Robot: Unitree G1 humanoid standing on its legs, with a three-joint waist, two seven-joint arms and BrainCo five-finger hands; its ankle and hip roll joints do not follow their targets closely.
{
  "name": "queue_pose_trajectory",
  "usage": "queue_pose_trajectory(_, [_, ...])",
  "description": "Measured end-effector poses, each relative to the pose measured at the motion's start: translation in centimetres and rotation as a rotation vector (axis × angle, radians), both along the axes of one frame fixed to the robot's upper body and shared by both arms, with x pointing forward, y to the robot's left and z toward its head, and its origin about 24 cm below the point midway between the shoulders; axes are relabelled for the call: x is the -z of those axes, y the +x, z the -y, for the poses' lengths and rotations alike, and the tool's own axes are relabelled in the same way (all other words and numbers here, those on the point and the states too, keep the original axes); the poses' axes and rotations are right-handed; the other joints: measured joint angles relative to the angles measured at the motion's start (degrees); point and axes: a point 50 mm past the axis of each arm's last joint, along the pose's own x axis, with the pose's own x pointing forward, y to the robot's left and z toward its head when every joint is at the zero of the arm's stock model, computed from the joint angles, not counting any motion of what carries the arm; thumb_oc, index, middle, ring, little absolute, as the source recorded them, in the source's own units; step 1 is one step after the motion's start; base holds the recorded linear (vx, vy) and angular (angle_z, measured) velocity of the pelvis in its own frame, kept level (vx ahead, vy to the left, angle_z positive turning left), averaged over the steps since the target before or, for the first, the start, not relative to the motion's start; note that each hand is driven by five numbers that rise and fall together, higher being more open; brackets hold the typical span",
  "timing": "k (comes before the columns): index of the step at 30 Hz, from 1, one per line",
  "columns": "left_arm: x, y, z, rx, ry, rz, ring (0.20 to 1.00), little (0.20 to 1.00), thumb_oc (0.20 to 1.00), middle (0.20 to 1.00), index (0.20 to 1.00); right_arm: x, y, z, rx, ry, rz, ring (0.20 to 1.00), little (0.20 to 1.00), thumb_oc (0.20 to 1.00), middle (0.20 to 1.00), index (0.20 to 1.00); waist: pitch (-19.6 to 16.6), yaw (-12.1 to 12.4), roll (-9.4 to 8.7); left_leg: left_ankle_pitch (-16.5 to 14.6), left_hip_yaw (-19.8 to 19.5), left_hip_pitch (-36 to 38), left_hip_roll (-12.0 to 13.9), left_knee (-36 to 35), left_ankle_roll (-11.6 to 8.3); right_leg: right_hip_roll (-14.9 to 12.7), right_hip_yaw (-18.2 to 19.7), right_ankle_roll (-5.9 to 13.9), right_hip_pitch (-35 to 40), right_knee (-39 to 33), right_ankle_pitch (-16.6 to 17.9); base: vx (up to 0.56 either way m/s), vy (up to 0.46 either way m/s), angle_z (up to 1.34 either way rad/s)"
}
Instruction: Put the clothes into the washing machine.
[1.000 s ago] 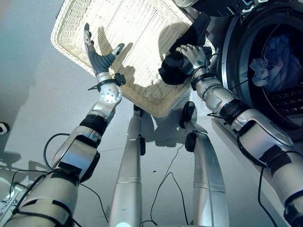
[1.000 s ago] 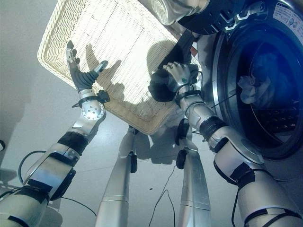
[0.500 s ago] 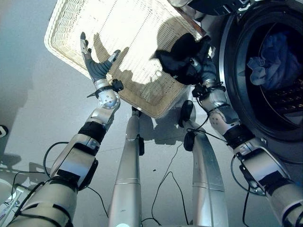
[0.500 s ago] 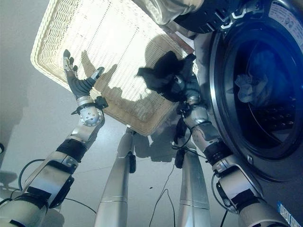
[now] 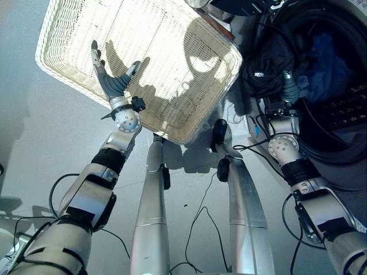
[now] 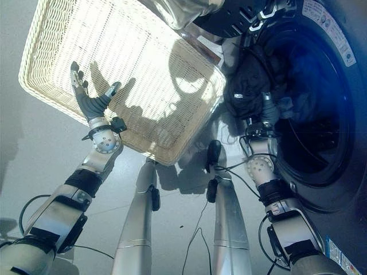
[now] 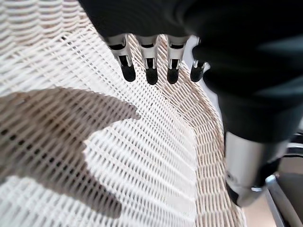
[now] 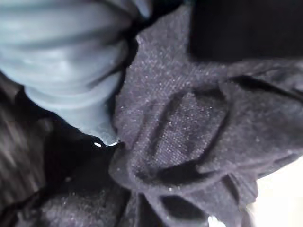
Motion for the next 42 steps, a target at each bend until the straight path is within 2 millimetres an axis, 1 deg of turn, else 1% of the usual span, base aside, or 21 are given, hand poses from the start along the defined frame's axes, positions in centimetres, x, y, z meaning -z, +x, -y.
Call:
queue_pose_trajectory(4, [0.0,0.1,-0.5,-0.013,0.008,-0.003,1.000,1.000,1.000,1.000,1.000,2.1,-0.1,2.9,0.109,0.125,-0.112,0.200,0.200,0.200,0.200,0.200,0.00,-0.02,0.00,0.04,0.10,0.12,0.16,0.00,0.05,0.15,-0.01,0.03,0.29,-0.62,0.52,0.01,-0.013,-0.04])
queue_pose_trajectory(5, [0.0,0.2,-0.6,-0.018,0.010,-0.008,1.000,1.000,1.000,1.000,1.000,2.4,-0.1,3.7,0.146,0.145,-0.158,0.200,0.200,0.200,0.200,0.200,0.00,-0.14,0.00,0.11,0.16,0.20,0.17,0.00,0.14,0.15,0.00,0.05,0.37,-0.74,0.71,0.01,-0.010,-0.04])
queue_pose_trajectory(7, [-0.3,0.3,-0.6,-0.012,0.008,-0.003,1.000,1.000,1.000,1.000,1.000,2.3,0.0,4.2,0.170,0.164,-0.192,0.200,0.200,0.200,0.200,0.200,0.00,-0.15,0.00,0.16,0.24,0.24,0.19,0.01,0.21,0.18,0.03,0.08,0.38,-1.04,0.77,0.00,-0.009,-0.02])
queue_pose_trajectory(10, [-0.8,0.3,-0.4,0.000,0.011,0.019,1.000,1.000,1.000,1.000,1.000,0.9,0.5,4.6,0.181,0.185,-0.279,0.200,0.200,0.200,0.200,0.200,-0.01,0.02,-0.01,0.32,0.37,0.24,0.40,0.01,0.37,0.43,0.08,0.34,0.51,-1.41,1.07,0.01,-0.021,-0.03])
queue_pose_trajectory(11, [-0.8,0.3,-0.4,0.000,0.011,0.019,1.000,1.000,1.000,1.000,1.000,0.9,0.5,4.6,0.181,0.185,-0.279,0.200,0.200,0.200,0.200,0.200,-0.01,0.02,-0.01,0.32,0.37,0.24,0.40,0.01,0.37,0.43,0.08,0.34,0.51,-1.41,1.07,0.01,-0.036,0.00])
queue_pose_trajectory(14, [-0.3,0.2,0.0,0.015,0.038,0.010,1.000,1.000,1.000,1.000,1.000,-1.3,0.5,5.6,0.252,0.230,-0.355,0.200,0.200,0.200,0.200,0.200,-0.01,0.65,0.00,0.36,0.42,0.26,0.34,0.03,0.44,0.39,0.08,0.39,0.63,-1.50,1.28,0.00,-0.046,0.00])
queue_pose_trajectory(16, [0.0,0.0,0.4,0.035,0.052,0.016,1.000,1.000,1.000,1.000,1.000,-3.4,-0.7,8.2,0.395,0.245,-0.360,0.200,0.200,0.200,0.200,0.200,0.00,1.73,-0.01,0.40,0.44,0.23,0.33,0.03,0.48,0.42,0.11,0.24,0.71,-1.71,1.49,-0.01,-0.050,-0.01])
queue_pose_trajectory(17, [0.0,-0.3,0.1,0.034,0.061,0.022,1.000,1.000,1.000,1.000,1.000,-4.6,-1.5,9.3,0.485,0.258,-0.336,0.200,0.200,0.200,0.200,0.200,0.02,1.75,-0.05,0.40,0.35,0.23,0.34,0.02,0.49,0.45,0.07,0.14,0.83,-1.84,1.77,-0.01,-0.038,0.00])
queue_pose_trajectory(19, [0.5,-0.6,-0.7,0.013,0.072,0.010,1.000,1.000,1.000,1.000,1.000,-5.2,-2.5,9.7,0.602,0.259,-0.308,0.200,0.200,0.200,0.200,0.200,0.10,1.77,-0.19,0.40,0.33,0.23,0.36,0.01,0.51,0.53,0.06,0.27,1.20,-2.72,2.27,-0.03,-0.051,-0.04])
queue_pose_trajectory(20, [0.5,-0.7,-1.1,0.004,0.080,0.010,1.000,1.000,1.000,1.000,1.000,-5.4,-2.8,9.9,0.643,0.273,-0.318,0.222,0.222,0.222,0.222,0.222,0.15,1.79,-0.28,0.40,0.34,0.20,0.42,-0.02,0.51,0.66,0.07,0.42,1.45,-3.35,2.70,-0.04,-0.062,-0.08])
queue_pose_trajectory(21, [0.4,-0.8,-1.3,-0.002,0.086,0.011,1.000,1.000,1.000,1.000,1.000,-5.6,-2.9,10.1,0.667,0.280,-0.324,0.272,0.272,0.272,0.272,0.272,0.21,1.76,-0.38,0.40,0.33,0.19,0.49,-0.03,0.52,0.78,0.07,0.44,1.66,-3.80,2.98,-0.04,-0.060,-0.09])
queue_pose_trajectory(22, [0.0,-0.9,-1.8,-0.013,0.101,0.017,1.000,1.000,1.000,1.000,1.000,-5.9,-3.3,10.2,0.720,0.291,-0.332,0.507,0.507,0.507,0.507,0.507,0.22,1.85,-0.41,0.50,0.40,0.13,0.59,-0.09,0.66,0.94,0.08,0.58,1.86,-4.66,3.57,-0.02,-0.036,-0.08])
queue_pose_trajectory(23, [-0.4,-1.0,-2.2,-0.016,0.112,0.022,1.000,1.000,1.000,1.000,1.000,-6.1,-3.6,10.5,0.747,0.290,-0.334,0.583,0.583,0.583,0.583,0.583,0.27,1.88,-0.50,0.55,0.44,0.13,0.79,-0.14,0.75,1.02,0.14,0.64,1.98,-5.14,3.93,-0.01,-0.033,-0.08])
queue_pose_trajectory(24, [-0.7,-1.1,-2.6,-0.020,0.120,0.024,1.000,1.000,1.000,1.000,1.000,-6.3,-3.8,10.7,0.772,0.296,-0.331,1.000,1.000,1.000,1.000,1.000,0.27,2.03,-0.50,0.56,0.58,0.07,0.62,-0.15,0.93,0.99,0.30,0.81,1.98,-5.41,4.17,0.00,-0.024,-0.05])
queue_pose_trajectory(27, [-1.6,-1.2,-3.7,-0.028,0.124,0.030,1.000,1.000,1.000,1.000,1.000,-6.5,-4.2,11.1,0.797,0.288,-0.329,1.000,1.000,1.000,1.000,1.000,0.32,2.01,-0.59,0.69,0.76,0.05,0.24,-0.16,1.42,0.71,0.55,1.19,2.26,-6.04,4.65,0.02,-0.037,-0.01])
queue_pose_trajectory(30, [-2.0,-1.1,-3.7,-0.013,0.129,0.031,1.000,1.000,1.000,1.000,1.000,-6.3,-4.0,11.2,0.786,0.271,-0.351,1.000,1.000,1.000,1.000,1.000,0.34,1.94,-0.62,0.82,0.25,0.10,0.10,-0.04,1.59,0.57,0.13,1.22,2.75,-6.05,4.67,0.02,-0.062,0.05])
queue_pose_trajectory(33, [-2.4,-0.8,-3.4,0.000,0.146,0.017,1.000,1.000,1.000,1.000,1.000,-5.7,-3.3,11.0,0.793,0.105,-0.482,1.000,1.000,1.000,1.000,1.000,0.34,1.89,-0.63,0.99,-0.27,0.31,0.03,0.12,1.77,0.45,-0.38,1.22,3.35,-5.92,4.67,0.02,-0.036,0.06])
queue_pose_trajectory(34, [-2.6,-0.7,-3.2,0.005,0.155,0.014,1.000,1.000,1.000,1.000,1.000,-5.7,-2.9,10.5,0.810,-0.057,-0.578,1.000,1.000,1.000,1.000,1.000,0.33,1.78,-0.62,1.13,-0.29,0.40,-0.15,0.13,1.93,0.26,-0.47,1.24,3.40,-5.66,4.67,0.01,-0.020,0.06])
queue_pose_trajectory(36, [-2.9,-0.4,-2.6,0.018,0.184,0.002,1.000,1.000,1.000,1.000,1.000,-5.7,-2.0,9.7,0.858,-0.462,-0.747,1.000,1.000,1.000,1.000,1.000,0.33,1.57,-0.61,1.27,-0.34,0.41,-0.41,0.06,2.11,-0.01,-0.57,1.41,3.42,-5.51,4.76,0.01,-0.013,0.04])
queue_pose_trajectory(41, [-3.0,-0.2,-2.2,0.034,0.189,-0.005,1.000,1.000,1.000,1.000,1.000,-4.7,-1.7,10.0,0.881,-0.753,-0.986,1.000,1.000,1.000,1.000,1.000,0.32,1.62,-0.61,1.18,-0.43,0.31,-0.57,-0.21,2.34,-0.14,-0.61,1.98,3.41,-5.59,4.76,0.00,0.000,0.00])
queue_pose_trajectory(42, [-2.9,-0.1,-2.2,0.034,0.181,-0.008,1.000,1.000,1.000,1.000,1.000,-4.3,-1.7,10.0,0.905,-0.861,-1.042,1.000,1.000,1.000,1.000,1.000,0.32,1.58,-0.61,1.18,-0.43,0.25,-0.59,-0.37,2.34,-0.16,-0.66,2.02,3.40,-5.78,4.78,0.00,0.000,0.00])
